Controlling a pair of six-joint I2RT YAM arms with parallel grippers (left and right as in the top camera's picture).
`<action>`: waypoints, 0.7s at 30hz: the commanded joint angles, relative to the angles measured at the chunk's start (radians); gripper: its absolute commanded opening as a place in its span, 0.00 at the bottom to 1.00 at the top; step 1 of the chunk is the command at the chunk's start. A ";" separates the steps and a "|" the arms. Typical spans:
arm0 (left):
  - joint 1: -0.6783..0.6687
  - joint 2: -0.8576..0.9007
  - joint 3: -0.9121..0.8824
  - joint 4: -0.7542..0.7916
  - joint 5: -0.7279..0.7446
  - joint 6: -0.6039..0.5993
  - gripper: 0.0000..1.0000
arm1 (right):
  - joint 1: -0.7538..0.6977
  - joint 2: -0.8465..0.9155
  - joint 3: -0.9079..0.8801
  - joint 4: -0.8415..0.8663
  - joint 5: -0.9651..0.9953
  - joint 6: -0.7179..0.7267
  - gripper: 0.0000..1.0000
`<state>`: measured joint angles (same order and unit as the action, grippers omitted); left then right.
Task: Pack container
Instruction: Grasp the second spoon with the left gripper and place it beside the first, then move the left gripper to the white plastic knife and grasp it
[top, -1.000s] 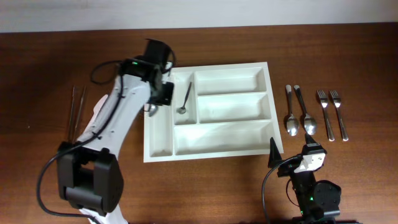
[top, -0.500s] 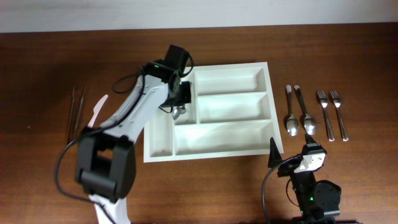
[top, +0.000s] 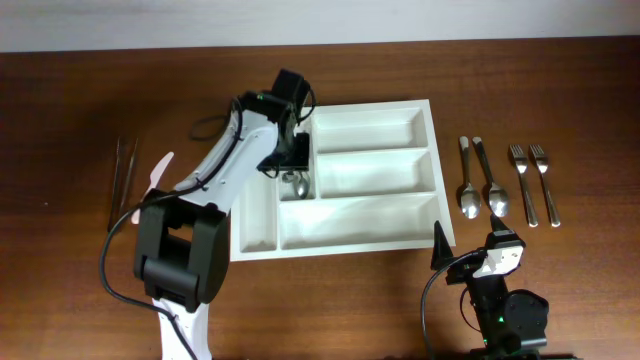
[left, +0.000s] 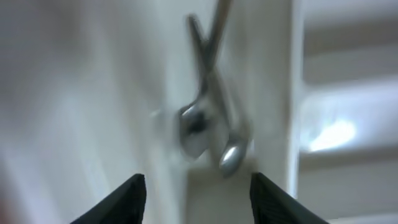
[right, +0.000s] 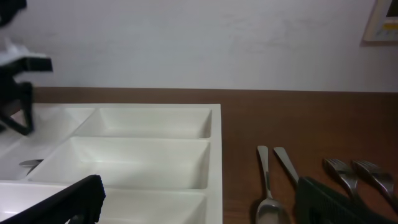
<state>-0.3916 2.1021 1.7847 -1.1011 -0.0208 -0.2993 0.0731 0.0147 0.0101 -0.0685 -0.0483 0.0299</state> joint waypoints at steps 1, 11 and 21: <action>0.015 -0.074 0.113 -0.109 -0.232 0.157 0.56 | 0.005 -0.007 -0.005 -0.006 0.008 0.009 0.99; 0.128 -0.132 0.132 -0.175 -0.533 0.316 0.55 | 0.005 -0.007 -0.005 -0.006 0.008 0.009 0.98; 0.402 -0.132 0.131 -0.146 -0.414 0.522 0.61 | 0.005 -0.007 -0.005 -0.006 0.008 0.009 0.99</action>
<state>-0.0593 1.9842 1.9095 -1.2518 -0.4717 0.1120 0.0731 0.0147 0.0101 -0.0685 -0.0483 0.0299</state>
